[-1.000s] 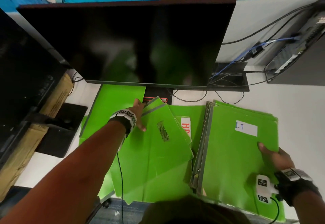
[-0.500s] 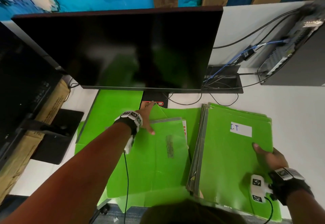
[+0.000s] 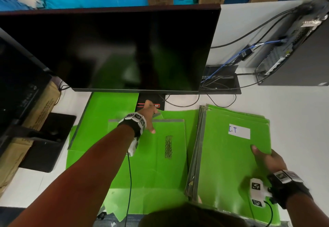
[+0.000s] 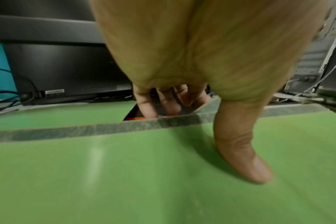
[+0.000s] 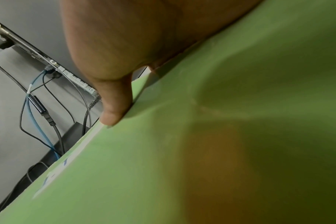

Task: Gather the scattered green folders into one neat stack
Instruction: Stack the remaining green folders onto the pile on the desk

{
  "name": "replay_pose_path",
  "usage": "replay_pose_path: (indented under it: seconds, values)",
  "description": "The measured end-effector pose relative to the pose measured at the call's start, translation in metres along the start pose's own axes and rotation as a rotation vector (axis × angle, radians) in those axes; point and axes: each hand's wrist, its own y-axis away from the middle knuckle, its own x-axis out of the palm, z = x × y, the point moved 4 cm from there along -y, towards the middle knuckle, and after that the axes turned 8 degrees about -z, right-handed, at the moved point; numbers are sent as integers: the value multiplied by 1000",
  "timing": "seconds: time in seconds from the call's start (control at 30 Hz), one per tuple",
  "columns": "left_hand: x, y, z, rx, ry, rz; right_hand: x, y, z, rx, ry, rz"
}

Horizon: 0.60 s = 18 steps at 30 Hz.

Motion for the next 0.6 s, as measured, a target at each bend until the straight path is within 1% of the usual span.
replay_pose_path:
  seconds: [0.1, 0.13, 0.2, 0.27, 0.33, 0.47, 0.6]
  values:
    - [-10, 1, -6, 40, -90, -60, 0, -3, -2, -4, 8, -10]
    - [-14, 3, -7, 37, -77, -57, -1, -3, -2, -5, 12, -9]
    - [-22, 8, -4, 32, -4, -36, -1, -3, -1, 1, 19, -7]
    - [-35, 17, 2, 56, 76, -37, -1, -3, -1, 6, 13, -4]
    - [-55, 30, 5, 117, 145, -75, 0, -2, -1, 3, 9, 0]
    - [-99, 60, -2, 288, 425, -153, -2, 1, 2, 4, 2, -2]
    - [-154, 99, -33, 381, 728, -242, -2, 5, 3, -8, -3, -2]
